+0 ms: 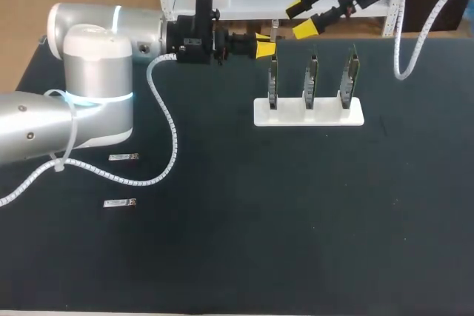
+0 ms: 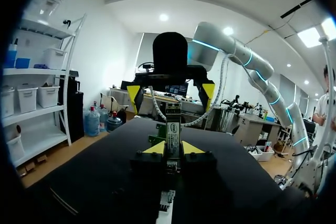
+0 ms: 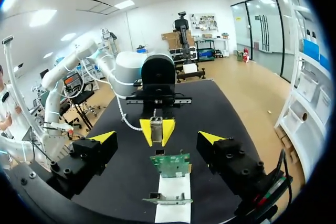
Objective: Pick up the optical module with the left hand, and insert it into the network port with the right hand.
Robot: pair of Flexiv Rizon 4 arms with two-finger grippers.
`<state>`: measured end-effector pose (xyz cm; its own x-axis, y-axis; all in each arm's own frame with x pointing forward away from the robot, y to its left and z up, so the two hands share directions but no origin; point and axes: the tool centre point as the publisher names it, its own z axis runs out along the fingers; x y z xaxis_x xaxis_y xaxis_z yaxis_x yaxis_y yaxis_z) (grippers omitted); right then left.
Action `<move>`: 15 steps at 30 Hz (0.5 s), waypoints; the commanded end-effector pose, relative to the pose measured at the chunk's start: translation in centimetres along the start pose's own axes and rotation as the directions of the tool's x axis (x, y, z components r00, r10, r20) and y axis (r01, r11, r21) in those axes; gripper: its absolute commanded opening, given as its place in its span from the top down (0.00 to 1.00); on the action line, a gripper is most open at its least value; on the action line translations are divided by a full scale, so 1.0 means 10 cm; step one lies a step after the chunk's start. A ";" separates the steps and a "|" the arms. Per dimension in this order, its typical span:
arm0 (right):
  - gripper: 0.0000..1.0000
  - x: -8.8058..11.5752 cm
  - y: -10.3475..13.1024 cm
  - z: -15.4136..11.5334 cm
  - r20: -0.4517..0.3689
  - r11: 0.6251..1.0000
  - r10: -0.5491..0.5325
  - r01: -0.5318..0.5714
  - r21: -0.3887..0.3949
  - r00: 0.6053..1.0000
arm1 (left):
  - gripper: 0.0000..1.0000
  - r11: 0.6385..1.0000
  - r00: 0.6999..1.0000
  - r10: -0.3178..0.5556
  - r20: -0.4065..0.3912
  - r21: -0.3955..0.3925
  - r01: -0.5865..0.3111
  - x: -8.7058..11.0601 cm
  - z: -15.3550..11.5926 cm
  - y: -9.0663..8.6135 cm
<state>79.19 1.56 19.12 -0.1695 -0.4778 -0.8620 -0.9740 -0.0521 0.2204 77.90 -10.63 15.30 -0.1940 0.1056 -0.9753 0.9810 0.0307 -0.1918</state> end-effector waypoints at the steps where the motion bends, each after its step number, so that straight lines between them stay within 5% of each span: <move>1: 0.00 0.01 0.03 0.06 0.009 0.999 -0.003 0.003 0.035 1.000 | 1.00 1.000 1.000 0.002 0.003 -0.006 -0.002 0.01 0.00 -0.02; 15: 0.00 -0.05 0.00 0.18 0.025 1.000 0.002 -0.002 0.028 1.000 | 1.00 1.000 1.000 0.002 0.003 -0.006 -0.002 0.01 0.00 -0.02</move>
<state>79.36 3.19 18.72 -0.1764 -0.4569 -0.8719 -0.9761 -0.0328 0.2147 77.90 -10.62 15.30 -0.1940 0.1056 -0.9753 0.9809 0.0308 -0.1918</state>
